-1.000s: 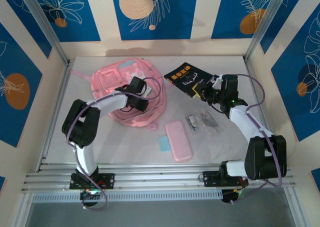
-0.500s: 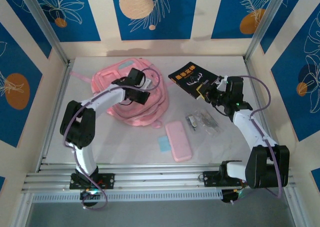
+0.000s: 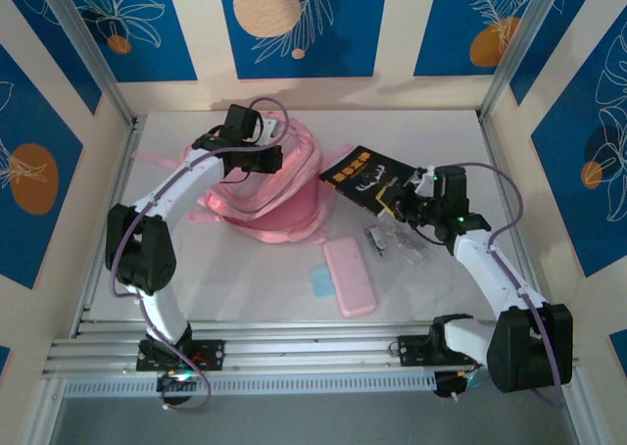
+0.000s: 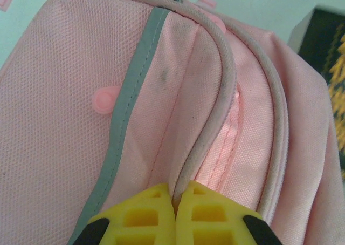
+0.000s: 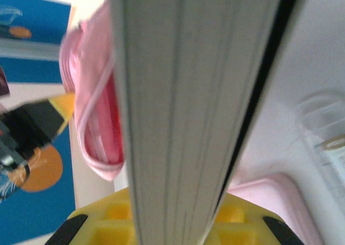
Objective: Pack the student bag
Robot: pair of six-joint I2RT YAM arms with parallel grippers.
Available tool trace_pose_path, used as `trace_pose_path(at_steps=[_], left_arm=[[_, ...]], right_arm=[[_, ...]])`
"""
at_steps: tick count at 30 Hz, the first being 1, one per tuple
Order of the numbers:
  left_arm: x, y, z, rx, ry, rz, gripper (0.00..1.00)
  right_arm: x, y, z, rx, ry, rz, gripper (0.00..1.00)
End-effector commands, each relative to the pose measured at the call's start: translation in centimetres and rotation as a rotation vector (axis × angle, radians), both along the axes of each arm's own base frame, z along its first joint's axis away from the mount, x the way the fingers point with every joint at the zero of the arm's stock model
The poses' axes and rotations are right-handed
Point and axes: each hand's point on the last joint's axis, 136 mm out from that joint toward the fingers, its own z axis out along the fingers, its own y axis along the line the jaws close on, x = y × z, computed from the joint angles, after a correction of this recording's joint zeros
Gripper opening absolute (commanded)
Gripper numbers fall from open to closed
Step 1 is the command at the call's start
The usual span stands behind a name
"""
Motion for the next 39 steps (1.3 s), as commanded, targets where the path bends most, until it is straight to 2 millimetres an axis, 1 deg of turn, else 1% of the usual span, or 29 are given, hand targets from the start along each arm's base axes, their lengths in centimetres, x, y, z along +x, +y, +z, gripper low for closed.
trace_pose_path(at_steps=[1, 5, 9, 10, 13, 17, 21, 24, 26, 29, 32, 33, 35, 38, 39], left_arm=[[1.7, -1.0, 5.8, -0.160, -0.118, 0.025, 0.00], [1.9, -1.8, 6.4, -0.233, -0.107, 0.031, 0.00], [1.8, -2.7, 7.3, -0.324, -0.094, 0.028, 0.00], [1.7, -2.9, 7.5, -0.342, -0.091, 0.026, 0.00], [1.6, -3.2, 8.2, -0.397, -0.104, 0.030, 0.00], [1.6, -3.3, 8.3, -0.425, -0.096, 0.039, 0.00], [1.6, -3.4, 8.5, -0.462, -0.097, 0.054, 0.00], [1.6, -3.5, 8.6, -0.483, -0.093, 0.058, 0.00], [1.6, -3.4, 8.7, -0.485, -0.097, 0.063, 0.00], [1.7, -3.1, 8.5, -0.466, -0.106, 0.072, 0.00], [1.9, -2.9, 8.4, -0.450, -0.119, 0.084, 0.00], [2.0, -2.7, 8.3, -0.444, -0.123, 0.090, 0.00], [2.2, -2.6, 8.1, -0.431, -0.133, 0.100, 0.00], [2.6, -2.3, 7.9, -0.418, -0.143, 0.116, 0.00], [2.8, -2.1, 7.8, -0.413, -0.147, 0.123, 0.00]], right_arm=[[0.2, 3.6, 1.6, 0.040, -0.085, 0.098, 0.04], [0.8, 8.0, 2.0, 0.092, -0.139, 0.179, 0.04], [2.5, 12.1, 2.5, 0.114, -0.205, 0.230, 0.04], [3.0, 12.9, 2.3, 0.111, -0.217, 0.234, 0.04], [5.1, 15.2, 1.9, 0.102, -0.288, 0.225, 0.05], [8.4, 18.1, 1.3, 0.122, -0.381, 0.212, 0.06], [11.8, 21.0, -0.3, 0.137, -0.370, 0.215, 0.08], [13.7, 23.2, -1.4, 0.180, -0.343, 0.226, 0.09], [14.5, 24.3, -2.3, 0.201, -0.308, 0.223, 0.14], [15.2, 24.4, -3.8, 0.221, -0.222, 0.182, 0.24], [15.0, 23.4, -4.5, 0.210, -0.151, 0.149, 0.42], [14.7, 23.0, -4.6, 0.204, -0.123, 0.142, 0.46], [14.2, 22.1, -4.6, 0.191, -0.090, 0.129, 0.52], [12.9, 20.2, -4.9, 0.149, 0.011, 0.105, 0.62], [12.6, 19.6, -4.9, 0.137, 0.029, 0.101, 0.64]])
